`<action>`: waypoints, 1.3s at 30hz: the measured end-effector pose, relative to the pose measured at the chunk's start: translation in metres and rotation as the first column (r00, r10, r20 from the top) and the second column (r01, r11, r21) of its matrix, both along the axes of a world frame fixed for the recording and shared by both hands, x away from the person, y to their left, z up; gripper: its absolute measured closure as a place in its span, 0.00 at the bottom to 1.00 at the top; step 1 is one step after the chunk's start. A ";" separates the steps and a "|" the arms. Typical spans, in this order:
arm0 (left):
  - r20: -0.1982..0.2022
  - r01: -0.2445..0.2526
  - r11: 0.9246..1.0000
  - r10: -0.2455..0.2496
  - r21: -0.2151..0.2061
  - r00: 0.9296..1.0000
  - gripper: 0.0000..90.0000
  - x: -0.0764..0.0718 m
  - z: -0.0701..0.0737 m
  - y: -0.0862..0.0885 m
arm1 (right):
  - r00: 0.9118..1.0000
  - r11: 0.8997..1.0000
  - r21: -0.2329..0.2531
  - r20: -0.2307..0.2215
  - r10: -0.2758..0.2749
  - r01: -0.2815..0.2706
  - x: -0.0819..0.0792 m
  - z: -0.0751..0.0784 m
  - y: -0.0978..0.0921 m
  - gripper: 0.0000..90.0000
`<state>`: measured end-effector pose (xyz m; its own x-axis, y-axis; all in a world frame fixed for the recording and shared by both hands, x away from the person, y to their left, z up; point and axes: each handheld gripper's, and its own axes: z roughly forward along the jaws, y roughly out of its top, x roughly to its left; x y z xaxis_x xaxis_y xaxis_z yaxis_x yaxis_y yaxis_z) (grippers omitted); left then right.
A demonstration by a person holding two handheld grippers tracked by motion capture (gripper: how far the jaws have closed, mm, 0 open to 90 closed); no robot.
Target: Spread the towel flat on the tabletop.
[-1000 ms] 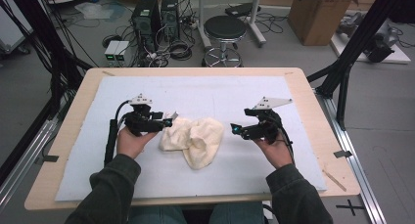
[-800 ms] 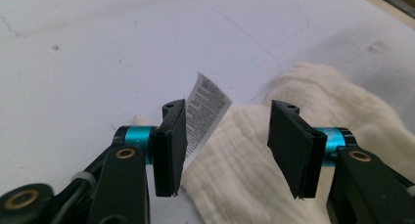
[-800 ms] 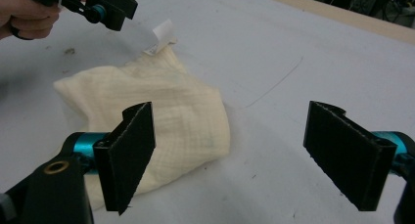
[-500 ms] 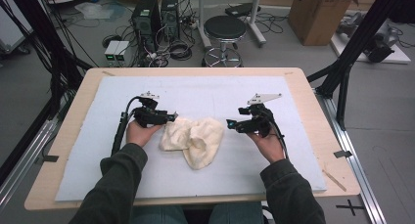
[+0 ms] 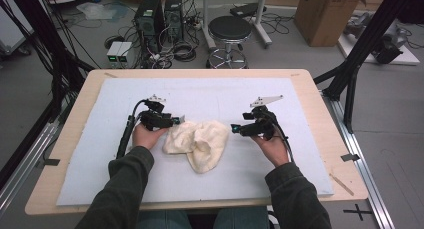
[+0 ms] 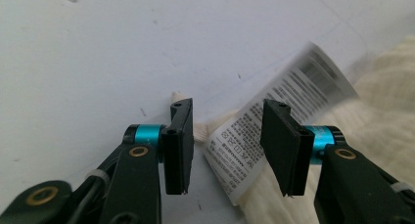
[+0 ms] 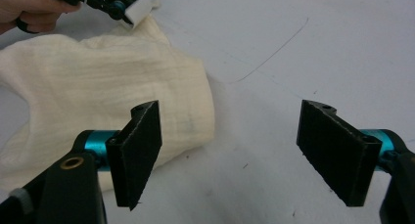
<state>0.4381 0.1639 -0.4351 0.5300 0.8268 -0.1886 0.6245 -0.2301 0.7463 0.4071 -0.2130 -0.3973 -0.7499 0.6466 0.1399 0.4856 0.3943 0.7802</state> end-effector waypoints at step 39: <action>0.130 0.008 0.997 -0.017 0.075 0.991 0.98 -0.030 0.040 0.014 | 0.984 0.995 0.089 -0.168 0.055 -0.040 0.014 -0.039 0.026 0.60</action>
<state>0.4083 0.1783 -0.3949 0.5564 0.8290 -0.0557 0.5197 -0.2949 0.8018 0.4213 -0.1869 -0.4364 -0.7398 0.5913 0.3210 0.5966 0.3560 0.7193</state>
